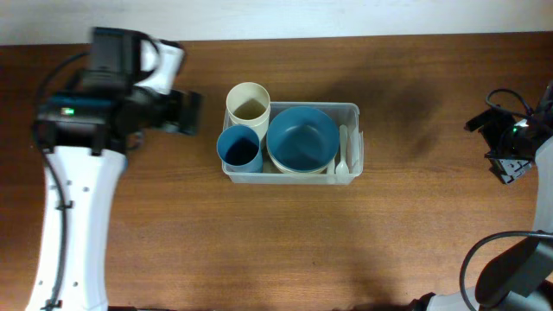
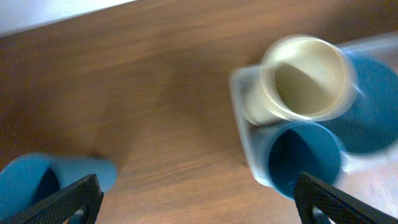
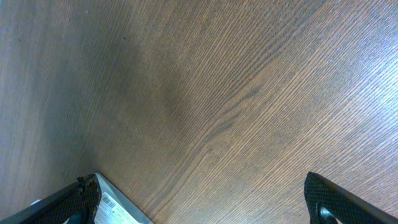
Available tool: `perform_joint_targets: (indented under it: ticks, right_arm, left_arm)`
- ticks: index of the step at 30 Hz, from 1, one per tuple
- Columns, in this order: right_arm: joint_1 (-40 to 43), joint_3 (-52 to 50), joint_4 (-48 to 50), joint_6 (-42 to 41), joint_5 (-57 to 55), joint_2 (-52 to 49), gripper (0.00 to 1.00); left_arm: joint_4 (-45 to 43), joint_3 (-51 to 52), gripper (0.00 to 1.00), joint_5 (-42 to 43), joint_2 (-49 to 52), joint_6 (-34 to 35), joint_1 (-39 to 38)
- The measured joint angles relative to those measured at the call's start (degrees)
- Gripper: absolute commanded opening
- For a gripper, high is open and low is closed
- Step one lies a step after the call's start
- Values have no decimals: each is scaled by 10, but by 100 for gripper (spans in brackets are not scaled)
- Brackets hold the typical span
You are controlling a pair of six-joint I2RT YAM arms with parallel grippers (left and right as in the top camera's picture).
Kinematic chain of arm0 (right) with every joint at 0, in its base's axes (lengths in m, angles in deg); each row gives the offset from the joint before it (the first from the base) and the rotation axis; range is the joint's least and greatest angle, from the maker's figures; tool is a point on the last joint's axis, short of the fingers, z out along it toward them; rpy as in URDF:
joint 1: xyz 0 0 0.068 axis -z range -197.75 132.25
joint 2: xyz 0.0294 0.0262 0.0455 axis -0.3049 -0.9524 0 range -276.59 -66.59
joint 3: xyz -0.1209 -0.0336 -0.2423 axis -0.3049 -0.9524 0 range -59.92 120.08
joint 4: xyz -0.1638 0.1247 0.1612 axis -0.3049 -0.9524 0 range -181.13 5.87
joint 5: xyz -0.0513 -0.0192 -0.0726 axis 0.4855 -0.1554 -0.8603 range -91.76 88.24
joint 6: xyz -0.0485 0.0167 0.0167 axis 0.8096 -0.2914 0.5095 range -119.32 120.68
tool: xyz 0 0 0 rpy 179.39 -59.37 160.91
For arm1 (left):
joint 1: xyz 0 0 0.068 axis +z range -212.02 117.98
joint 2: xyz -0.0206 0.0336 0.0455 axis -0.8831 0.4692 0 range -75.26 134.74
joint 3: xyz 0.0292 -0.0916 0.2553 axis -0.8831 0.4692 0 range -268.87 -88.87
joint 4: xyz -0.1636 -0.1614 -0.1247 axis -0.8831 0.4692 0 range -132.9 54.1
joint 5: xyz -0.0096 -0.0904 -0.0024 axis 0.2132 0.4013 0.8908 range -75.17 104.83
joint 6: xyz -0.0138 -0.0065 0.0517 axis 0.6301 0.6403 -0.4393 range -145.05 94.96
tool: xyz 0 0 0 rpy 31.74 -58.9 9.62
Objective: Pack container
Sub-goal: 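Move the left gripper back to the remaining teal cup and grasp it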
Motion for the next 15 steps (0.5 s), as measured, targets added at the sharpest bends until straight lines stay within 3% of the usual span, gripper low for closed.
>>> perform_joint_targets:
  ticks: [6, 15]
  right_arm:
    - [0, 0, 0, 0, 0, 0, 99]
    - [0, 0, 0, 0, 0, 0, 99]
  left_arm:
    - [-13, 0, 100, 0, 0, 38, 73]
    - [-1, -2, 100, -43, 43, 81, 81]
